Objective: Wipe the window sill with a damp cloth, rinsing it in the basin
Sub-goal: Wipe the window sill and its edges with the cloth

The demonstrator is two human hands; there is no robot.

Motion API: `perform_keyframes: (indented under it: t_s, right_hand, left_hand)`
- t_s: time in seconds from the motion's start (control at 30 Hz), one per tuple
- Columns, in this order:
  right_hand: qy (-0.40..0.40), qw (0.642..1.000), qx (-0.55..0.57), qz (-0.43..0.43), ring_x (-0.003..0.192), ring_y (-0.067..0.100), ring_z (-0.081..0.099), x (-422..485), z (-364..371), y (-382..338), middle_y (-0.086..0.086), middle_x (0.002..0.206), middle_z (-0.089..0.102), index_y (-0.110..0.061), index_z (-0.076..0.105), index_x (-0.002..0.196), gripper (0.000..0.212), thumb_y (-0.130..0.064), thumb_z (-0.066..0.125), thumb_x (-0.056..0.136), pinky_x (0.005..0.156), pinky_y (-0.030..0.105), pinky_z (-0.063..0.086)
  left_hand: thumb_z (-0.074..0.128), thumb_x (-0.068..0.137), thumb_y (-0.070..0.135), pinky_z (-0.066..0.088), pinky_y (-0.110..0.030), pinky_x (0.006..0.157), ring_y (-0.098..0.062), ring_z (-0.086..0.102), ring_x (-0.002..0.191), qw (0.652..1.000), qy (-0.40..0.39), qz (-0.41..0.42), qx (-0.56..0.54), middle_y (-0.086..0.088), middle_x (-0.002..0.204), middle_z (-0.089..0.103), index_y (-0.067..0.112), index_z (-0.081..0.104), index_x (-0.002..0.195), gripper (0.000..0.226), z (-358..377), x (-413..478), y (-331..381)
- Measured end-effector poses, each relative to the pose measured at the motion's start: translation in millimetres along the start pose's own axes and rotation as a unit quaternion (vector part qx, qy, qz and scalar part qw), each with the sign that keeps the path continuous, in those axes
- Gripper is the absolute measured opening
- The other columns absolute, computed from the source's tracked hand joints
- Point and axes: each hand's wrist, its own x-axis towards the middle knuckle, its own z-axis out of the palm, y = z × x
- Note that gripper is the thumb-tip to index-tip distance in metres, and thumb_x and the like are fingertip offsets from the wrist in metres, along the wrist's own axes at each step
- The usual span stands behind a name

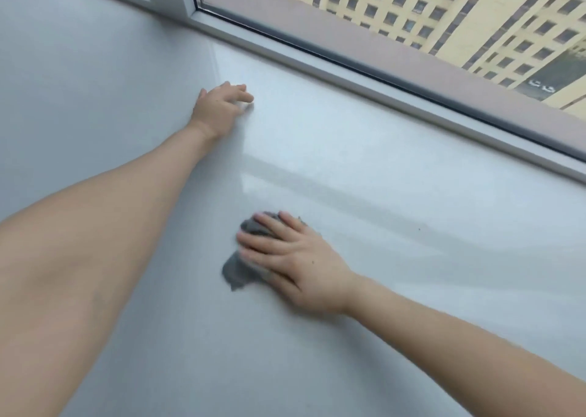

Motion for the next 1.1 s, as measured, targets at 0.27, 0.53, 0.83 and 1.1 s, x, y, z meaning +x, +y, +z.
perform_keyframes:
  t_s: [0.27, 0.53, 0.83, 1.1]
  right_hand:
    - [-0.111, 0.984, -0.007, -0.137, 0.143, 0.018, 0.021, -109, -3, -18, -0.003, 0.149, 0.035, -0.023, 0.049, 0.135, 0.041, -0.022, 0.029, 0.099, 0.117, 0.039, 0.015]
    - [0.089, 0.977, -0.04, 0.192, 0.141, 0.035, 0.021, 20, 31, -64, -0.001, 0.145, 0.043, -0.03, 0.056, 0.127, 0.054, -0.049, 0.031, 0.084, 0.112, 0.056, 0.011]
    - [0.058, 0.97, -0.106, 0.212, 0.14, 0.027, 0.027, -187, 50, -91, 0.0, 0.146, 0.042, -0.036, 0.05, 0.131, 0.038, -0.044, 0.031, 0.099, 0.11, 0.052, 0.025]
    - [0.421, 0.755, 0.129, 0.486, 0.1, 0.024, 0.063, -157, -11, -116, 0.006, 0.13, 0.058, -0.016, 0.05, 0.131, 0.035, -0.016, 0.041, 0.098, 0.08, 0.036, 0.053]
  left_hand:
    - [0.042, 0.074, 0.007, 0.034, -0.012, 0.085, -0.01, 0.048, 0.116, 0.997, 0.025, 0.02, -0.066, 0.003, 0.12, 0.059, 0.021, 0.066, 0.088, 0.031, -8, -70, -4]
    - [0.041, 0.071, 0.013, 0.037, -0.029, 0.094, -0.015, 0.05, 0.113, 0.997, 0.076, 0.004, -0.03, 0.001, 0.11, 0.063, 0.021, 0.067, 0.084, 0.031, -1, -132, -10]
    - [0.039, 0.079, 0.013, 0.034, -0.027, 0.088, -0.021, 0.048, 0.113, 0.999, 0.025, 0.024, 0.03, 0.001, 0.11, 0.061, 0.015, 0.066, 0.096, 0.032, 39, -199, -4]
    - [0.043, 0.081, 0.008, 0.032, -0.025, 0.088, -0.019, 0.047, 0.115, 0.994, 0.007, 0.094, 0.048, 0.0, 0.117, 0.061, 0.015, 0.066, 0.094, 0.027, 52, -221, 18]
